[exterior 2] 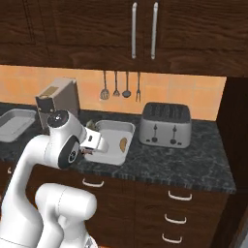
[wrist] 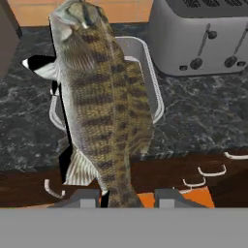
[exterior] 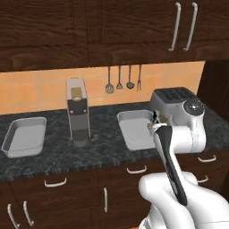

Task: Place one sweet potato and one fish in each tupperware on the nearby counter, to pack two identical lunches.

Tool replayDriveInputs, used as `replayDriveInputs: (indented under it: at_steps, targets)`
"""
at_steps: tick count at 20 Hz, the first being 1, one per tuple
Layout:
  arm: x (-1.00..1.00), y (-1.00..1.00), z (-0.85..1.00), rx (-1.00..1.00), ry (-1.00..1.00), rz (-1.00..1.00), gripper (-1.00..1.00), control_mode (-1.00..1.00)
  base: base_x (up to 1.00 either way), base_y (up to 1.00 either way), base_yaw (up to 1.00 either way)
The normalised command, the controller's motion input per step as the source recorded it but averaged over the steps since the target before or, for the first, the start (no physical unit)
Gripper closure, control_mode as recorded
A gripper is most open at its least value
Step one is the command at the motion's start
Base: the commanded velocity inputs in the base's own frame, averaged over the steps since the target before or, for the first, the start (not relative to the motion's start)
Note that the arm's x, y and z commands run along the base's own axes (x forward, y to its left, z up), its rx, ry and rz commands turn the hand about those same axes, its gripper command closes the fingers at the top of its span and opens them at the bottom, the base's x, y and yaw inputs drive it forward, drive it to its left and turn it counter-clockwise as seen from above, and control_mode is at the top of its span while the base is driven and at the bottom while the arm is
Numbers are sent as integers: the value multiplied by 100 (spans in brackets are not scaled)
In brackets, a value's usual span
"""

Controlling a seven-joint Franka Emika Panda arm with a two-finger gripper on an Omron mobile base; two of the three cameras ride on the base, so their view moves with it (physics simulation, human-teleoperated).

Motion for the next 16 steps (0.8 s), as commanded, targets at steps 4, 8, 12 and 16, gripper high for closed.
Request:
replayDriveInputs:
  at_steps: [4, 8, 12, 16]
  targets:
    - [0, 0, 0, 0, 0, 0, 100, 100, 74, 34, -21]
    - [41, -8, -51, -1, 13, -4, 100, -100, 18, 0, -3]
    - [36, -3, -82, 0, 20, 0, 100, -100, 0, 0, 0]
    - [41, 0, -62, 0, 20, 0, 100, -100, 0, 0, 0]
